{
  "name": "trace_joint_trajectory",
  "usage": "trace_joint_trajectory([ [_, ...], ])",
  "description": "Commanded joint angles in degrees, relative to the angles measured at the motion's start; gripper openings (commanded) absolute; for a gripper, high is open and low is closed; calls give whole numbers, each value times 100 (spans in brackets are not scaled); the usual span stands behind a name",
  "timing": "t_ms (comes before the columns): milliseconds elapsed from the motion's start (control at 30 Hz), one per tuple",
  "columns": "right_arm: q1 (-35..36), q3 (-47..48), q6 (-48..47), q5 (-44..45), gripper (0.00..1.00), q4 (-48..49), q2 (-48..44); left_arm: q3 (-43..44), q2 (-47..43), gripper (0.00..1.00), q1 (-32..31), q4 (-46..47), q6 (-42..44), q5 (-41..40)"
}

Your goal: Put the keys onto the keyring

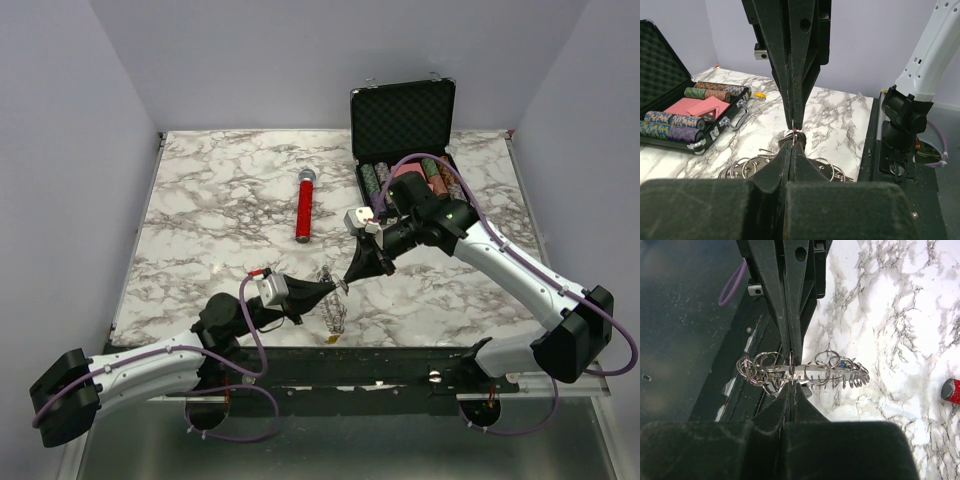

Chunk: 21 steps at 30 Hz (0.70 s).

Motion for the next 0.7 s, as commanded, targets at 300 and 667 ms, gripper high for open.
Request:
trace_joint_trajectory([
  [300, -36, -123, 91, -126, 0, 150, -48, 13, 78, 0, 26, 436, -93, 38],
  [667, -36, -141, 83, -205, 0, 150, -47, 21, 87, 0, 26, 462, -111, 38],
])
